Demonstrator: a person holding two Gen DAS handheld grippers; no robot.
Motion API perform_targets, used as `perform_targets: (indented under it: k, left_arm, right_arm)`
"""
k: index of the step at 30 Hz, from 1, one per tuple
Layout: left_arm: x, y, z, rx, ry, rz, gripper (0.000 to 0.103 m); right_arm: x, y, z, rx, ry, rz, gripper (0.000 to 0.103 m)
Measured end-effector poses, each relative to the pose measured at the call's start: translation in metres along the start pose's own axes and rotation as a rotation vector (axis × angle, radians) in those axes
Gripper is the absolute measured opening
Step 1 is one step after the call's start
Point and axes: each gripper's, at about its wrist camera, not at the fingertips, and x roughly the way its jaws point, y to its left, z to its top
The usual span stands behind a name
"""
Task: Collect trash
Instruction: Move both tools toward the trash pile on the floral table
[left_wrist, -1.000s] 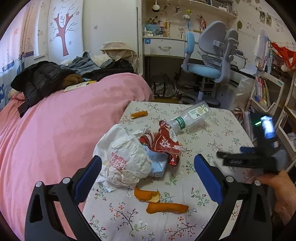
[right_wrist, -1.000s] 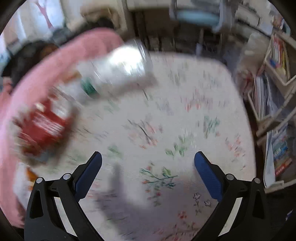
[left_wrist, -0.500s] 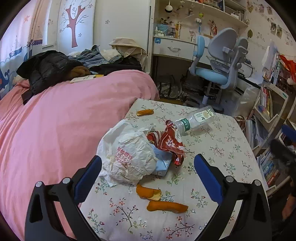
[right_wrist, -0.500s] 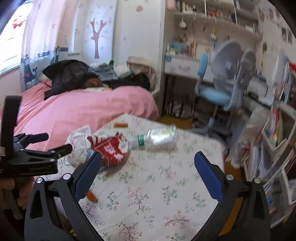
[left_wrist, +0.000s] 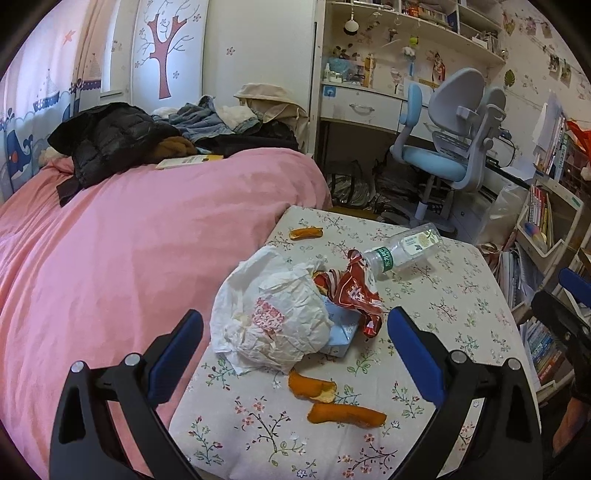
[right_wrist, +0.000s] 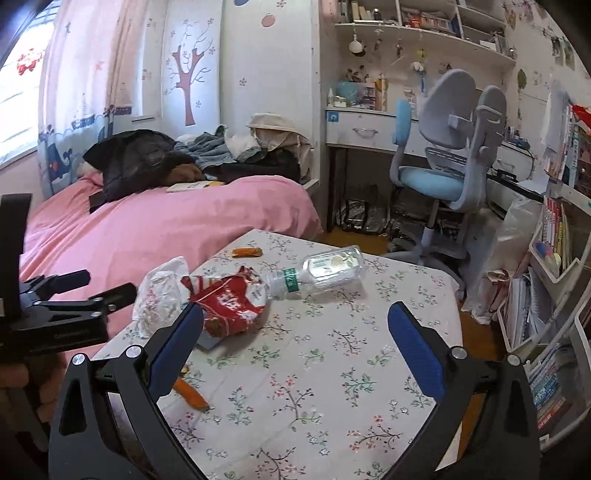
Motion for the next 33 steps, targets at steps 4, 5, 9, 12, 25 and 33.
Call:
perform_targets:
  k: [4, 5, 9, 12, 25, 33]
  left_arm:
    - [-0.001, -0.001, -0.001, 0.003, -0.002, 0.000, 0.095]
    - [0.000, 0.000, -0.001, 0.003, -0.001, 0.002, 0.095]
    - [0.001, 0.002, -0.002, -0.008, 0.010, 0.005, 0.095]
    - [0.001, 0.002, -0.002, -0.011, 0.008, 0.008, 0.095]
    - [0.001, 0.024, 0.008, -0.046, -0.005, 0.054, 0.095]
    - [0.003, 0.071, 0.012, -0.250, 0.022, 0.077, 0.095]
  right_arm:
    - [-0.004, 0.008, -0.001, -0.048, -0.019, 0.001, 0.097]
    - [-0.003, 0.009, -0.002, -0.057, -0.013, 0.000, 0.097]
    - [-0.001, 0.011, -0.004, -0.052, 0.002, 0.016, 0.097]
    - [-0.002, 0.011, -0.005, -0.056, -0.009, 0.017, 0.097]
    - [0.015, 0.017, -0.007, -0.076, 0.046, 0.040, 0.097]
    - [0.020, 0.016, -0.011, -0.080, 0.064, 0.045, 0.097]
